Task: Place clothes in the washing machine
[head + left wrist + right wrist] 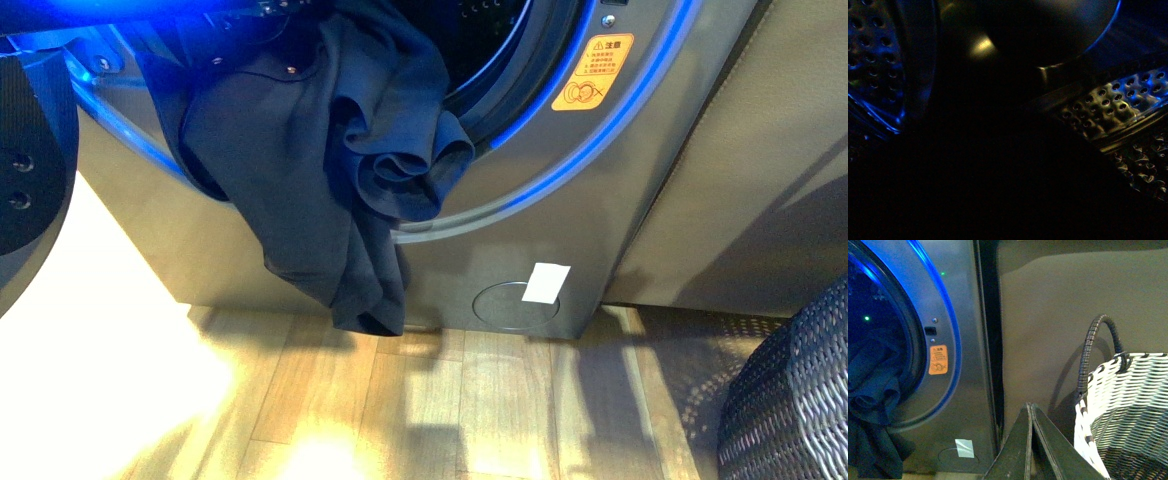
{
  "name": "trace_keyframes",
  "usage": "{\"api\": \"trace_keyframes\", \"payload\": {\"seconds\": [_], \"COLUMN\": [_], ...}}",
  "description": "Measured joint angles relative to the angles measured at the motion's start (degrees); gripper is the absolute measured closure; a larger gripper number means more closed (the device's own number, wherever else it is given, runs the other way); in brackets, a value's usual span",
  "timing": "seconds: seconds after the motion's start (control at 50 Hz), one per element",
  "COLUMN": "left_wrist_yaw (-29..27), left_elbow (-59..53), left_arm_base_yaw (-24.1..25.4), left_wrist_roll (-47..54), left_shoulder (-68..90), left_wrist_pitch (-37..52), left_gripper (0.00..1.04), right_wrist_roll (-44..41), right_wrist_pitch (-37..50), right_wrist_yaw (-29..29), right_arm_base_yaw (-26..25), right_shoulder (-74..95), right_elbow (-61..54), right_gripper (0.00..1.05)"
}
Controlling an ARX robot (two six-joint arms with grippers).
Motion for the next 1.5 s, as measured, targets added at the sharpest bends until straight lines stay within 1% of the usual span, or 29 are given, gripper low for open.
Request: {"api": "trace_keyframes", "payload": {"seconds": [0.14,0.16,0.2,0.22,0.3,0.32,0.34,0.36,0.42,0.46,0.48,0.539,0.559,0.579,0.599,0.619,0.639,0.699,0.759,0.839,1.079,1.279,1.379,1.499], "left_wrist_yaw": [0.74,0.79,0.81,1.01,1.42,1.42,1.55,1.55,1.70,1.86,2.03,2.67,2.67,2.78,2.60,2.36,2.25,1.42,0.90,0.44,0.13,2.08,4.42,6.86], "left_elbow": [0.20,0.22,0.22,0.22,0.22,0.22,0.22,0.22,0.22,0.26,0.31,0.31,0.31,0.31,0.15,-1.09,-4.59,-14.43,-23.23,-32.70,-53.09,-71.30,-82.77,-94.68], "left_arm_base_yaw": [-0.22,-0.26,-0.28,-0.28,-0.31,-0.31,-0.33,-0.33,-0.33,-0.33,-0.33,-0.33,-0.33,-0.33,-0.31,-0.31,-0.31,-0.31,-0.31,-0.31,-0.61,-1.36,-1.79,-2.14], "left_wrist_roll": [0.02,0.07,-0.07,-0.20,-0.37,-0.37,-0.61,-0.61,-0.85,-1.25,-1.25,-1.77,-1.97,-2.21,-2.16,-1.92,-1.84,-0.68,0.22,1.20,3.37,3.39,2.93,2.03], "left_shoulder": [0.13,0.17,0.26,0.31,0.39,0.39,0.42,0.42,0.42,0.42,0.42,0.42,0.42,0.42,0.31,-0.42,-2.27,-7.34,-12.44,-18.69,-31.12,-43.15,-51.54,-60.30], "left_wrist_pitch": [-1.22,-1.36,-1.42,-1.49,-1.60,-1.60,-1.68,-1.68,-2.16,-2.69,-3.02,-4.22,-4.76,-5.29,-6.69,-7.23,-6.91,-4.11,-1.60,1.40,8.28,15.82,20.79,24.50], "left_gripper": [0.49,0.44,0.38,0.32,0.21,0.21,0.13,0.13,0.03,0.03,0.04,0.13,0.14,0.12,0.03,0.05,0.08,0.06,0.07,0.07,0.07,0.07,0.07,0.07], "right_wrist_roll": [0.02,0.00,0.00,0.00,0.00,0.00,0.02,0.00,0.00,0.00,0.00,0.00,0.00,0.00,0.00,0.00,0.02,0.00,0.00,0.02,0.02,0.00,0.00,0.02], "right_wrist_pitch": [-0.07,-0.11,-0.13,-0.13,-0.13,-0.13,-0.13,-0.13,-0.13,-0.13,-0.13,-0.13,-0.13,-0.13,-0.13,-0.13,-0.13,-0.13,-0.13,-0.13,-0.13,-0.13,-0.13,-0.13], "right_wrist_yaw": [0.02,0.02,0.02,0.02,0.00,0.02,0.02,0.02,0.02,0.02,0.02,0.02,0.02,0.02,0.02,0.02,0.02,0.02,0.02,0.02,0.02,0.02,0.02,0.02], "right_arm_base_yaw": [0.00,0.00,0.00,0.00,0.00,0.00,0.00,0.00,0.00,0.00,0.00,0.00,0.00,0.00,0.00,0.00,0.00,0.00,0.00,0.00,0.00,0.00,0.00,0.00], "right_shoulder": [-2.56,-2.56,-2.56,-2.58,-2.67,-2.67,-2.67,-2.67,-2.67,-2.67,-2.67,-2.67,-2.67,-2.67,-2.67,-2.67,-2.67,-2.67,-2.67,-2.67,-2.67,-2.67,-2.67,-2.67], "right_elbow": [-1.64,-1.66,-1.66,-1.66,-1.66,-1.66,-1.66,-1.66,-1.66,-1.66,-1.66,-1.66,-1.66,-1.66,-1.66,-1.66,-1.66,-1.66,-1.66,-1.66,-1.66,-1.66,-1.66,-1.66], "right_gripper": [1.02,1.02,1.02,1.02,1.02,1.02,1.02,1.02,1.02,1.02,1.02,1.02,1.02,1.02,1.02,1.02,1.02,1.02,1.02,1.02,1.02,1.02,1.02,1.02]}}
